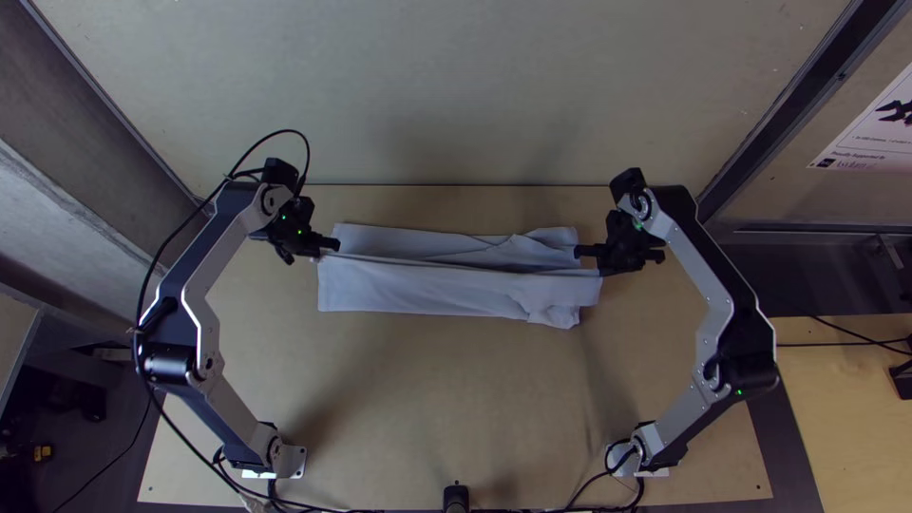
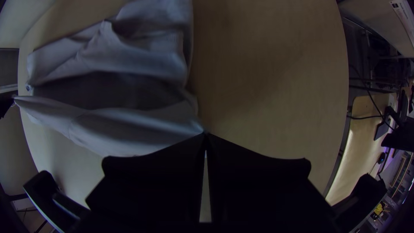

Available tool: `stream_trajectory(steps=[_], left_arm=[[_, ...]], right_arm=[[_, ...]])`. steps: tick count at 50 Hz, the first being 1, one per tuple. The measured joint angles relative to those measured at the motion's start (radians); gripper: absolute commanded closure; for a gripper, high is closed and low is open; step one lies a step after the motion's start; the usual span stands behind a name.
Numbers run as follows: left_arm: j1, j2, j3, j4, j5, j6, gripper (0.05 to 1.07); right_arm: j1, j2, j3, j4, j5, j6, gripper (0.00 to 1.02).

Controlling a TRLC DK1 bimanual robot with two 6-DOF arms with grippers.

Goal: Fold the t-shirt

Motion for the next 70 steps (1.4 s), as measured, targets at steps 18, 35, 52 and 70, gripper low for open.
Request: stream_trajectory(steps=[18, 35, 52, 70], left_arm=[[0.005, 0.188, 0.184, 0.0, 0.0, 0.004, 1.05], [0.03, 0.37, 0.362, 0.0, 0.0, 0.011, 1.05], [0.03, 0.419, 0.332, 0.022, 0.0, -0.04, 0.28], [0.034, 0.312, 0.198, 0.106, 0.106, -0.099, 0.09]], right_arm=[[-0.002, 0.24, 0.296, -0.002, 0.0, -0.005, 0.99], [-0.01, 0.471, 0.532, -0.015, 0.0, -0.005, 0.99], [-0.014, 0.583, 0.546, -0.028, 0.0, -0.005, 0.87], [-0.062, 0.544, 0.547, -0.082, -0.008, -0.016, 0.15]])
